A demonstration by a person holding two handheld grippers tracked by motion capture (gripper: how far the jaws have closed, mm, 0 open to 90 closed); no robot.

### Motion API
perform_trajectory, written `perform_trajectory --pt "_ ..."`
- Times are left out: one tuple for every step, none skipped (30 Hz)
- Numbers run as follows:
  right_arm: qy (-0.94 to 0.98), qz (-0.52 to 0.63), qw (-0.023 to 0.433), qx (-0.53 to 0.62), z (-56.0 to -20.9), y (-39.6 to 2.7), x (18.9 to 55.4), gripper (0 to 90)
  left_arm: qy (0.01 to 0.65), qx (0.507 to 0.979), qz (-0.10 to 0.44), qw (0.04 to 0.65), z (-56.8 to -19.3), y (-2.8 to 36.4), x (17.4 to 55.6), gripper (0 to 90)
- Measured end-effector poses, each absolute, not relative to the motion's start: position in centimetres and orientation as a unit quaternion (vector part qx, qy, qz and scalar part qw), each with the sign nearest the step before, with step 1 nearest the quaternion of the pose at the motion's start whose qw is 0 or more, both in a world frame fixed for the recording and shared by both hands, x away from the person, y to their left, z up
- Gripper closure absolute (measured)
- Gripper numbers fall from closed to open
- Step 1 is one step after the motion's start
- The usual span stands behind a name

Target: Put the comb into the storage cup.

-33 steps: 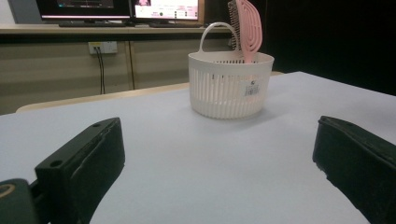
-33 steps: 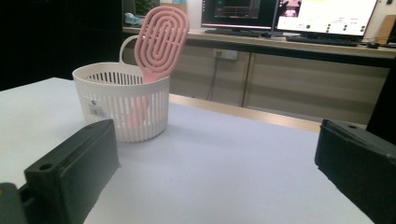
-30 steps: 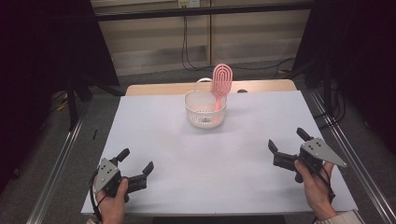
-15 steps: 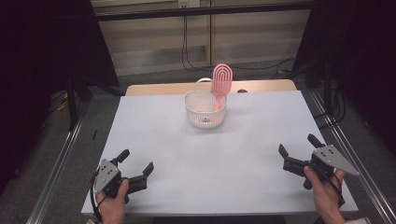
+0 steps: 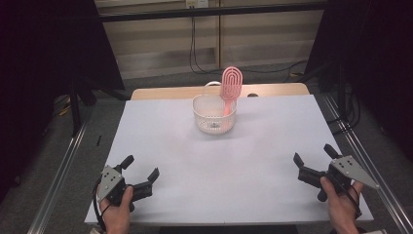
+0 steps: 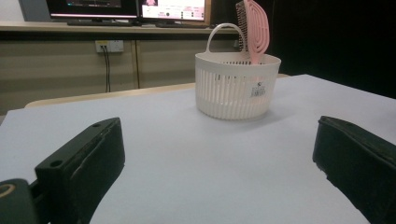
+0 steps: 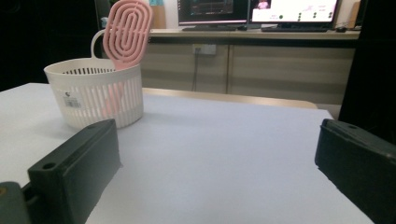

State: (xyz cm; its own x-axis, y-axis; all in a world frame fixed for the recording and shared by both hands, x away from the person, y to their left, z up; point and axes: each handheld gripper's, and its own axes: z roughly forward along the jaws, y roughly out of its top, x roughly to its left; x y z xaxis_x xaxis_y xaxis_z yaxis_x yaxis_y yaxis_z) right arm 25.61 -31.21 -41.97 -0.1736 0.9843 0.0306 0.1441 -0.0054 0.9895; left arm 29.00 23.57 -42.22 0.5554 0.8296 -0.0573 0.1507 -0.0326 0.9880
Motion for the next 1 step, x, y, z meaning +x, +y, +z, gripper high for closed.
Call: perform_trajectory --pt "0.577 0.510 0.404 0.494 -41.98 -31.14 25.67 0.0 0.373 0.657 0.288 0.588 -42.22 23.56 29.02 2.4"
